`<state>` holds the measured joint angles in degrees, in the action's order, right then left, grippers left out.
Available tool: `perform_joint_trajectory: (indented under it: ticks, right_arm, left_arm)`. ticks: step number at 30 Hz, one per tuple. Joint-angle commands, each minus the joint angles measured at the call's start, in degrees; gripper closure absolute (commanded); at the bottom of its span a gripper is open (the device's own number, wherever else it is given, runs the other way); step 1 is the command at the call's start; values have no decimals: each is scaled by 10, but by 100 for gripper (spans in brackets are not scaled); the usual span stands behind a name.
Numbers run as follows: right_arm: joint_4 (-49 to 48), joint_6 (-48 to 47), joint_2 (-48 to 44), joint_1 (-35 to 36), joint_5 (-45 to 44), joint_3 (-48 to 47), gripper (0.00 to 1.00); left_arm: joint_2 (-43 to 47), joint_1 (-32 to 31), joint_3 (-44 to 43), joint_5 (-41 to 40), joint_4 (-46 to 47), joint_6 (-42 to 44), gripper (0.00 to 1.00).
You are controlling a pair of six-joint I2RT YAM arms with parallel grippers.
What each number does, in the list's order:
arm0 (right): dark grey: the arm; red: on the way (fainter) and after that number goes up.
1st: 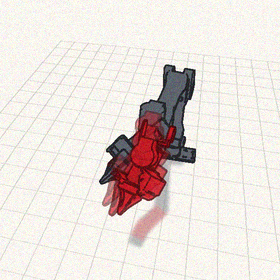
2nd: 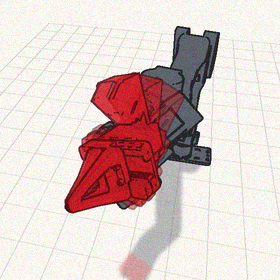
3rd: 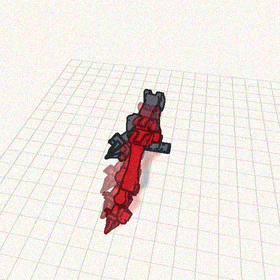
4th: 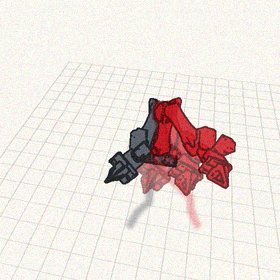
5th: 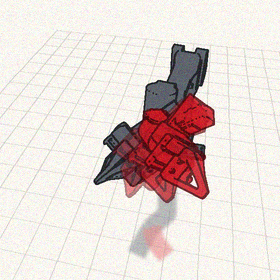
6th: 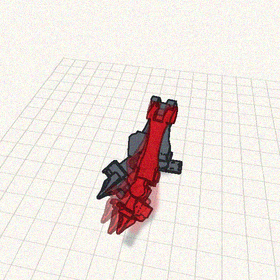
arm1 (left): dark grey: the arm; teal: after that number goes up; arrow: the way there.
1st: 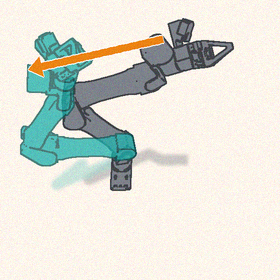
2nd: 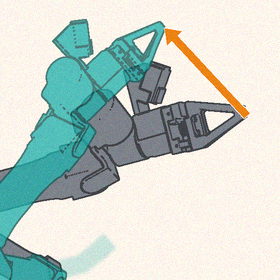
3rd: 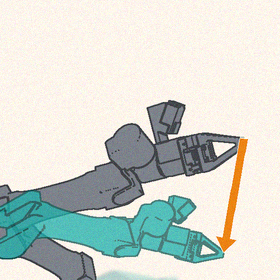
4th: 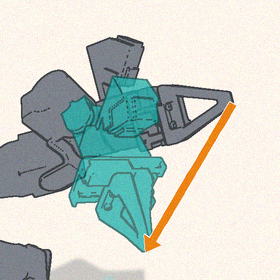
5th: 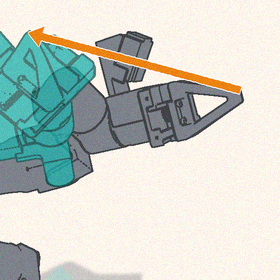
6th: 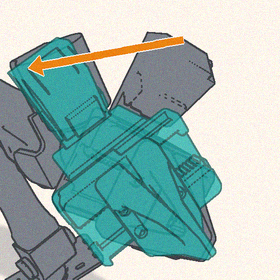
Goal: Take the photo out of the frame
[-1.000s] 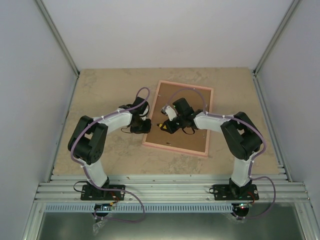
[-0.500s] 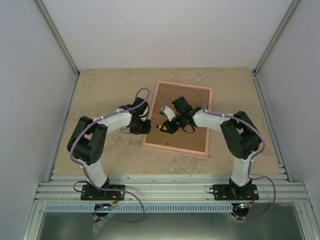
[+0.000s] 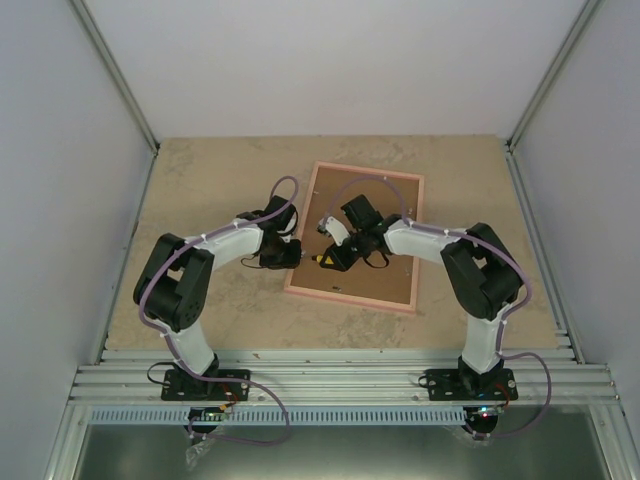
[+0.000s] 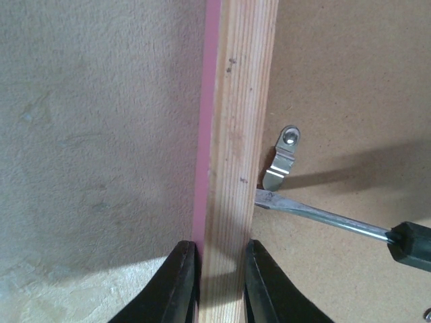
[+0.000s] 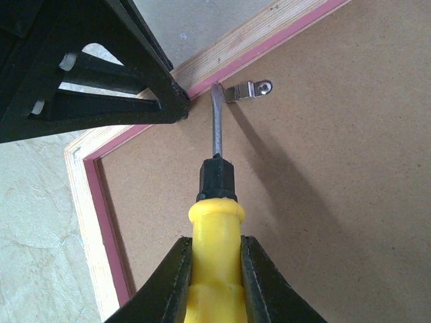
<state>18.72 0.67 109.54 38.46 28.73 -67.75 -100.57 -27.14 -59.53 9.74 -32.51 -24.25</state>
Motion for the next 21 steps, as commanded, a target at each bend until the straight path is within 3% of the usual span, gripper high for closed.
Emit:
perform_joint_trajectory:
  ticks: [1, 9, 21]
  right_arm:
    - [57, 49, -3, 7, -79, 25, 99]
    - [20, 150, -27, 7, -149, 50, 99]
    - [5, 167, -67, 6, -157, 73, 100]
  left_arm:
    - [2, -1, 19, -12, -20, -31, 96]
    - [5, -2, 32, 6, -4, -48, 97]
    - [4, -2, 35, 4, -3, -54, 98]
